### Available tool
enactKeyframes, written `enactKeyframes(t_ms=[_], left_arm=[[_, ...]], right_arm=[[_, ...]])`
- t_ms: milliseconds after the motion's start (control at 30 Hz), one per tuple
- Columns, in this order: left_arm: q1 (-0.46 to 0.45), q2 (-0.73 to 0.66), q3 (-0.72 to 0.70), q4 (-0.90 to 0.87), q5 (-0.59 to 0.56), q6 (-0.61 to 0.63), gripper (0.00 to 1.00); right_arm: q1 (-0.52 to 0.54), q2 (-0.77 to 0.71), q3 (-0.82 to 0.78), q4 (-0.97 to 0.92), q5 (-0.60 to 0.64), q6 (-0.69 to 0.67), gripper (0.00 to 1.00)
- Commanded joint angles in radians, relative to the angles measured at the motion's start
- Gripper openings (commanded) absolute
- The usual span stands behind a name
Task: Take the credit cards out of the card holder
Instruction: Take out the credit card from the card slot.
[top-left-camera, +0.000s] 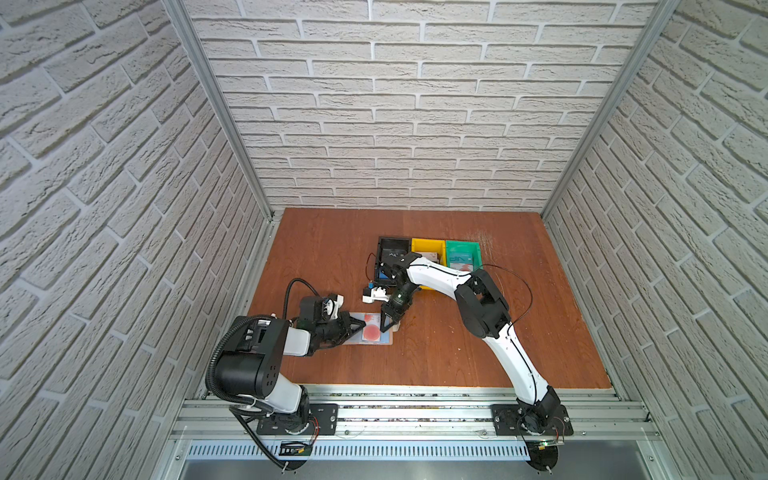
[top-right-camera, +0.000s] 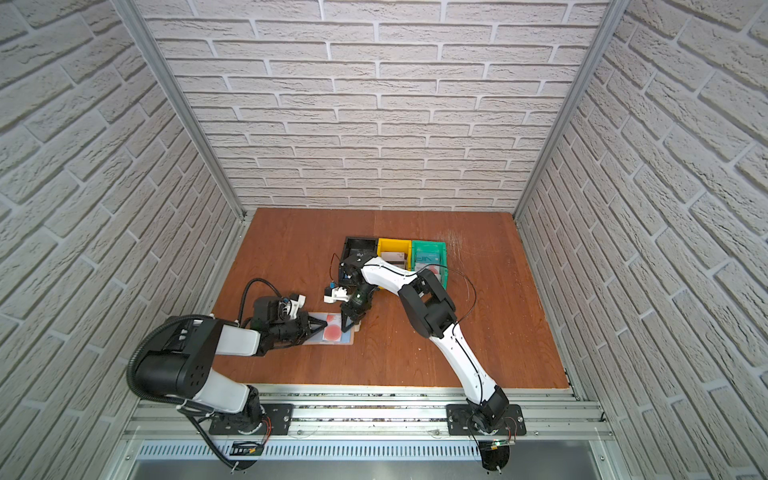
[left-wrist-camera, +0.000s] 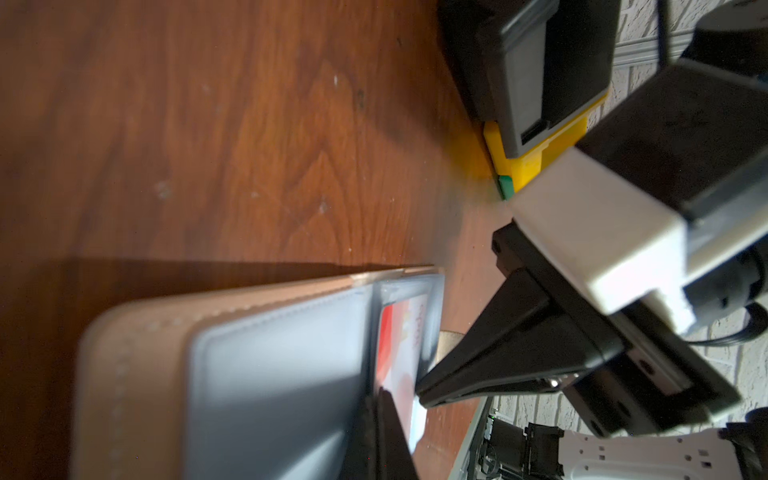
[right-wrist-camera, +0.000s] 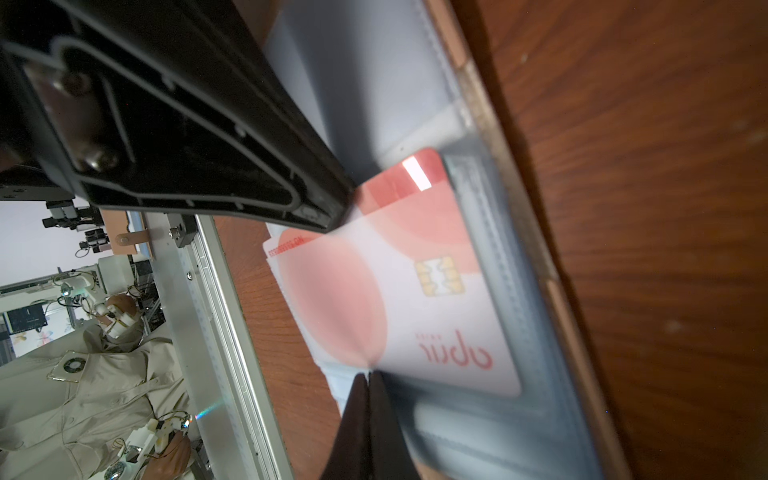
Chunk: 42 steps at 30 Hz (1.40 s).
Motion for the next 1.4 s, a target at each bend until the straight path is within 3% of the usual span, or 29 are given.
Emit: enactKeyframes(t_ms=[0,333,667,867,1033,1200,1367], left_arm=[[-0.002,0.026,-0.024,0.022,0.002,0.013,0.0],[0.023,-0.011,-0.062,-0.015,-0.067,-0.01,0.0],[0.092,-0.271,-0.054,-0.377,-0.142,0.078,0.0],[0.109,-0.337,-0.068,-0.38,-0.146,0.036,0.0],[0.148,-0.5,-0.059,-0.496,-0.18,0.017,0.0],[0.16,-0.712,-0.01,-0.663,-0.249,-0.008,0.0],[0.162,-0.796,0.0,-0.626,-0.213,-0.068,0.0]], right_arm=[[0.012,0.057,-0.012,0.063,0.094,-0.005,0.06],[-0.004,0.025,-0.056,0.075,0.105,-0.005,0.06],[-0.013,0.001,-0.069,0.075,0.111,-0.004,0.06],[-0.013,-0.023,-0.07,0.069,0.111,-0.004,0.06],[-0.012,-0.126,-0.095,0.081,0.114,0.009,0.11],[-0.013,-0.216,-0.081,0.063,0.094,0.021,0.23],[-0.025,-0.207,0.015,-0.016,-0.047,0.009,0.27]])
